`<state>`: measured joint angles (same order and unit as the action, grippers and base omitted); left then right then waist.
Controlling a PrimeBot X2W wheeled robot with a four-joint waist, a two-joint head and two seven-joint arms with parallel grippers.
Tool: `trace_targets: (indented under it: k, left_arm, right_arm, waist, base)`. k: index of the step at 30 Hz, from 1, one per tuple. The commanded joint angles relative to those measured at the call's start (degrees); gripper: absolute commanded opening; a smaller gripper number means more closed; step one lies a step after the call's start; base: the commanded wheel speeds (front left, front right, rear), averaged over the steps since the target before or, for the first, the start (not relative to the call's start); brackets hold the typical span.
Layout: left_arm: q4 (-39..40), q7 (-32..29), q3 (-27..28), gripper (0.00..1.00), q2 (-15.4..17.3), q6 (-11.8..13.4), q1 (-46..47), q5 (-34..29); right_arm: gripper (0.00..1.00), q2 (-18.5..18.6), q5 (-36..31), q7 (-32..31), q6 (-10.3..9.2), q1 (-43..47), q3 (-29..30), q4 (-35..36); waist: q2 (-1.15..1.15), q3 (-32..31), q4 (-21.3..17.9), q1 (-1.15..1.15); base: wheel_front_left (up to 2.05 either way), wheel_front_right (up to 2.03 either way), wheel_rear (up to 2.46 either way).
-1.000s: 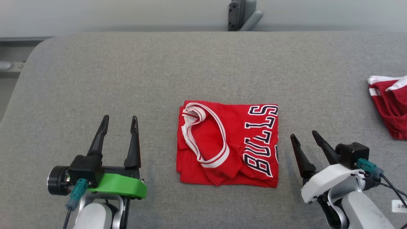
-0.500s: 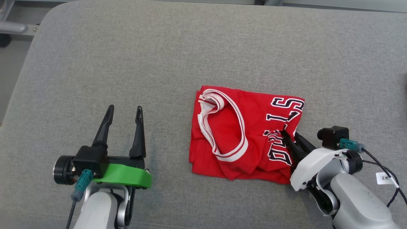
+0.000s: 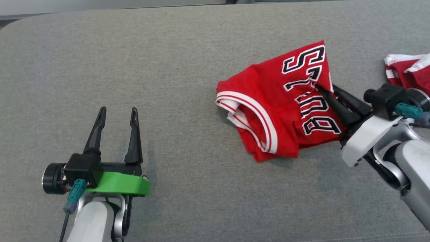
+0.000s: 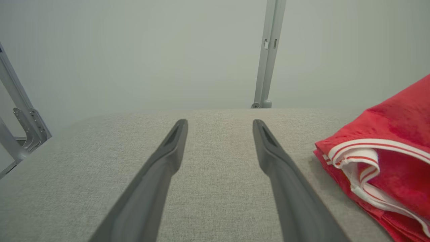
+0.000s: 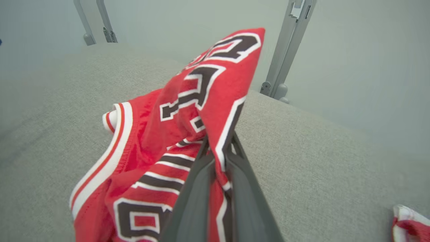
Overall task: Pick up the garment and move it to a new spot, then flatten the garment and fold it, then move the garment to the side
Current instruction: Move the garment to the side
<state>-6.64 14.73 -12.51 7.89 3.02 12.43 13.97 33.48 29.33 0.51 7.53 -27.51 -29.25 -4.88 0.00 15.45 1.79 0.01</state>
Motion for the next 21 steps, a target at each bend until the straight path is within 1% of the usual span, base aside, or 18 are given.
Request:
trace_targets:
  k: [1,3,6,9,13,16,19,21]
  left_arm:
    - [0.33,0.26,0.13,1.00,0.40,0.10,0.76,-0.46]
    - [0.72,0.24,0.11,1.00,0.75,0.32,1.01,-0.65]
    - [1.37,-0.23,-0.10,1.00,1.27,0.32,1.43,-0.97]
    - [1.94,-0.82,-0.46,1.00,1.65,0.14,2.04,-1.22]
    - [2.77,-1.88,-1.01,1.00,2.42,-0.28,3.27,-1.71]
    - [3.67,-2.75,-1.27,1.00,3.26,-0.49,4.34,-2.09]
    - [4.93,-3.73,-1.81,1.00,3.69,-0.60,5.75,-2.61]
    - [5.89,-4.35,-1.96,1.00,4.26,-0.67,6.69,-3.09]
  right_arm:
    - [0.00,0.74,-0.24,-0.76,-0.09,-0.37,0.61,1.40]
    - [0.00,2.64,-0.58,-3.08,-0.09,-0.08,1.78,4.46]
    - [0.00,4.12,0.25,-5.77,-0.09,1.23,3.64,6.96]
    - [0.00,4.34,0.99,-6.55,-0.08,1.78,5.00,7.33]
    - [0.00,4.40,2.01,-5.40,-0.09,0.00,5.02,4.58]
    - [0.00,5.11,2.90,-3.71,-0.09,-2.73,3.78,1.80]
    - [0.00,7.24,3.22,-1.27,-0.09,-5.69,2.59,-1.77]
    - [0.00,9.31,3.14,0.62,-0.10,-8.11,1.63,-4.41]
  waist:
    - [0.00,0.36,-4.80,-0.01]
    - [0.00,0.60,-7.00,-0.01]
    - [0.00,1.07,-10.14,-0.01]
    - [0.00,1.79,-12.77,-0.01]
    - [0.00,3.60,-15.51,-0.01]
    - [0.00,5.70,-16.94,-0.01]
    - [0.00,8.12,-17.45,-0.01]
    - [0.00,10.01,-17.60,-0.01]
  base:
    - [0.00,0.00,0.00]
    - [0.00,0.00,0.00]
    - [0.00,0.00,0.00]
    - [0.00,0.00,0.00]
    - [0.00,0.00,0.00]
    - [0.00,0.00,0.00]
    - [0.00,0.00,0.00]
    - [0.00,0.00,0.00]
